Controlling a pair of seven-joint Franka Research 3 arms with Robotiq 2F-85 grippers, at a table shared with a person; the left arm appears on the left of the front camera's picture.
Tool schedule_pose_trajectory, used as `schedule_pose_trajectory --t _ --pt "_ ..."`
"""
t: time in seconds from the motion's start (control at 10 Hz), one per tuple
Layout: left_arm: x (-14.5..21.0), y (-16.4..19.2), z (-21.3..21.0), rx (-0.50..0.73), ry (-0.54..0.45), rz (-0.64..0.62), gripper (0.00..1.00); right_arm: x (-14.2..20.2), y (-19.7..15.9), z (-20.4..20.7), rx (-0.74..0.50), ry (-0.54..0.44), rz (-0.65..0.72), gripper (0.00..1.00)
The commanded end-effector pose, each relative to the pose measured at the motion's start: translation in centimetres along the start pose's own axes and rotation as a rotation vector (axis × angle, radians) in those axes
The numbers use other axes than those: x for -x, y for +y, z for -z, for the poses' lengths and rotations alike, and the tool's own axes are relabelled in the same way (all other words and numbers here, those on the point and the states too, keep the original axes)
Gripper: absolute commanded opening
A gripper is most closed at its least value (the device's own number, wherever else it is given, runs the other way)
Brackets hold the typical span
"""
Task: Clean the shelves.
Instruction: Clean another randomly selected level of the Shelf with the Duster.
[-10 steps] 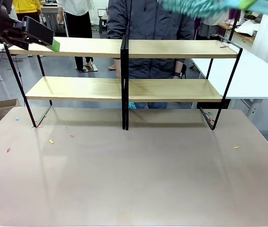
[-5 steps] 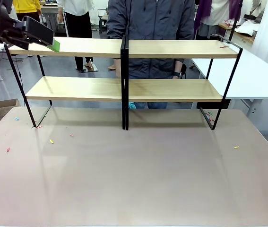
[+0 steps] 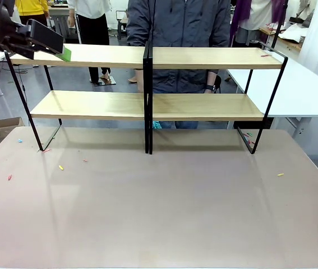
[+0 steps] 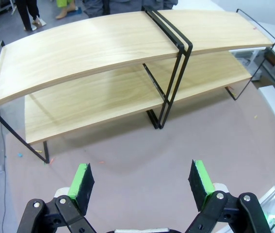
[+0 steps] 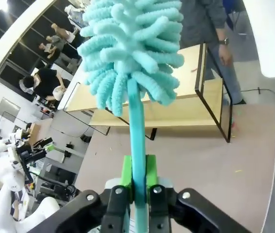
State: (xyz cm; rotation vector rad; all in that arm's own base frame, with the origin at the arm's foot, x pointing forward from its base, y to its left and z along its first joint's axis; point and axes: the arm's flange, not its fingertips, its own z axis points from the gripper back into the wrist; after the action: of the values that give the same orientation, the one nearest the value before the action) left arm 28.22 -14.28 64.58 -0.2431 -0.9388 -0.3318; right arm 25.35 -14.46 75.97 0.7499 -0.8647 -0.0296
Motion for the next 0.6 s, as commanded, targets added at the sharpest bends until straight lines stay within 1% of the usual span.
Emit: schedule_pose_trajectory --t 0.0,0.1,0.2,0.4,0.5 --pt "0.0 0.1 0.0 0.005 -0.010 -0.001 1.00 0.1 1.4 2.3 0.081 0.050 -0.027 0.12" --pt "0.0 0.1 0.0 0.005 -0.010 -0.001 1.00 -0.2 3.2 3.6 0.064 0.090 -0.070 0.12" --pt "0.0 0.1 0.0 0.005 -0.010 -0.001 1.00 -0.6 5.1 5.7 0.086 0.154 -0.095 0.12" --pt "0.0 0.1 0.0 0.005 -0.010 -0.001 1.00 -2.2 9.7 12.8 0.156 0.345 -0.178 0.12" --pt "0.0 0.1 0.0 0.005 -0.010 -0.001 1.00 -2.6 11.4 16.5 0.249 0.442 -0.176 0.12"
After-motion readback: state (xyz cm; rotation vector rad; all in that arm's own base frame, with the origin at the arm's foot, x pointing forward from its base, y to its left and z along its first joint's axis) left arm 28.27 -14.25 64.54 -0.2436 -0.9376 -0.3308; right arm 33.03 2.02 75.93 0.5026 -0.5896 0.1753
